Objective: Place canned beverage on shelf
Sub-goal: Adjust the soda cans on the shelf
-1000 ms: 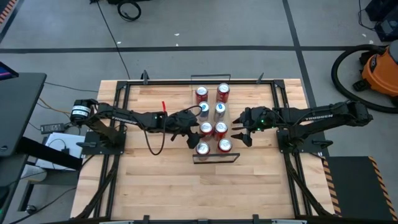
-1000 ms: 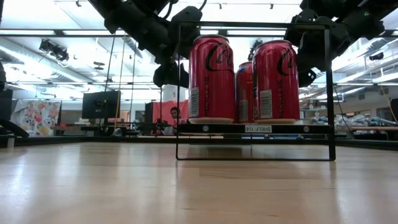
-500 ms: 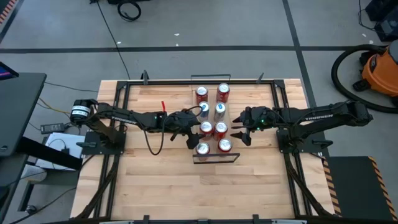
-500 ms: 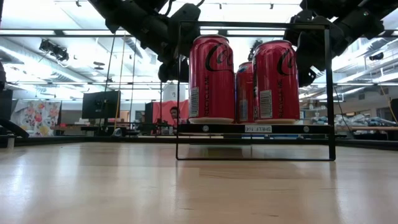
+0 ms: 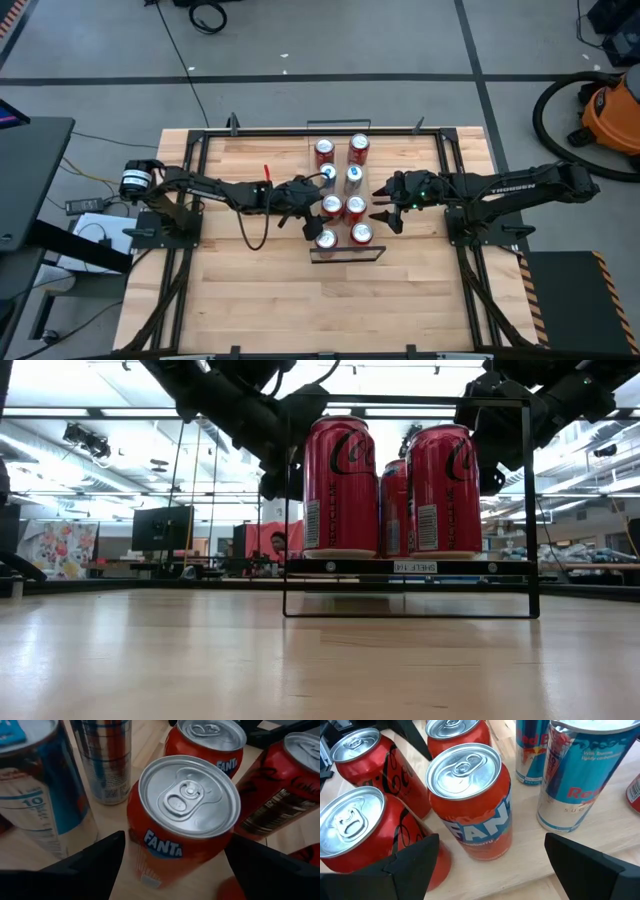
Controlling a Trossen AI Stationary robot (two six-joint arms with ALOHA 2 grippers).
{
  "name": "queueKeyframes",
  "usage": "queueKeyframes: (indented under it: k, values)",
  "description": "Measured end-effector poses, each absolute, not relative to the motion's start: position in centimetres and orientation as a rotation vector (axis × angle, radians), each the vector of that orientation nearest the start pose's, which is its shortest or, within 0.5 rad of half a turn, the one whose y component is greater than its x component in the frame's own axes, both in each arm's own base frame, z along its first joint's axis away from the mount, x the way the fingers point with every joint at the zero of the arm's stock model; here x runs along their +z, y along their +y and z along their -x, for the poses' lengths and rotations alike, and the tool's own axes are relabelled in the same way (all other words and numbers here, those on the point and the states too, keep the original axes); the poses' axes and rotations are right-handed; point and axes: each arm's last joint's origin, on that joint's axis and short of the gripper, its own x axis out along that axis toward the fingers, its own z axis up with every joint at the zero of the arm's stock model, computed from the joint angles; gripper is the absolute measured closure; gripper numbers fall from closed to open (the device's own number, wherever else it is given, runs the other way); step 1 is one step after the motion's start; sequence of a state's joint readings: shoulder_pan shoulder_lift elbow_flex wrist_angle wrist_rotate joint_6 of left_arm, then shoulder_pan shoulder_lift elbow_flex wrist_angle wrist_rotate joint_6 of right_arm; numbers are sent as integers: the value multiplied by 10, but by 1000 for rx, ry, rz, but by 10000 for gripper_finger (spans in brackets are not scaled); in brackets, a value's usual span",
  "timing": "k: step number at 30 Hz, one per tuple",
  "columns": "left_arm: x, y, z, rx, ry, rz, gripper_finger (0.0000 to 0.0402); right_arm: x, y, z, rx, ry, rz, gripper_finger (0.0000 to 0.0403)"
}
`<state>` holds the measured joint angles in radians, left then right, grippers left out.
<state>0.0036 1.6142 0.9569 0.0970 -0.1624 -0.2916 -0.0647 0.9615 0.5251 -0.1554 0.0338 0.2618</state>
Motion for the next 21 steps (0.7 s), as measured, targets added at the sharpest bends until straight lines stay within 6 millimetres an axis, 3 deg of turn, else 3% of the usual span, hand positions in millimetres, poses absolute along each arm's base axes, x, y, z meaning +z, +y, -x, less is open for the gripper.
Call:
queueKeyframes:
  k: [21]
  values:
    - [216, 19, -347, 268, 475, 256, 70, 217, -14, -196, -172, 572, -264, 30]
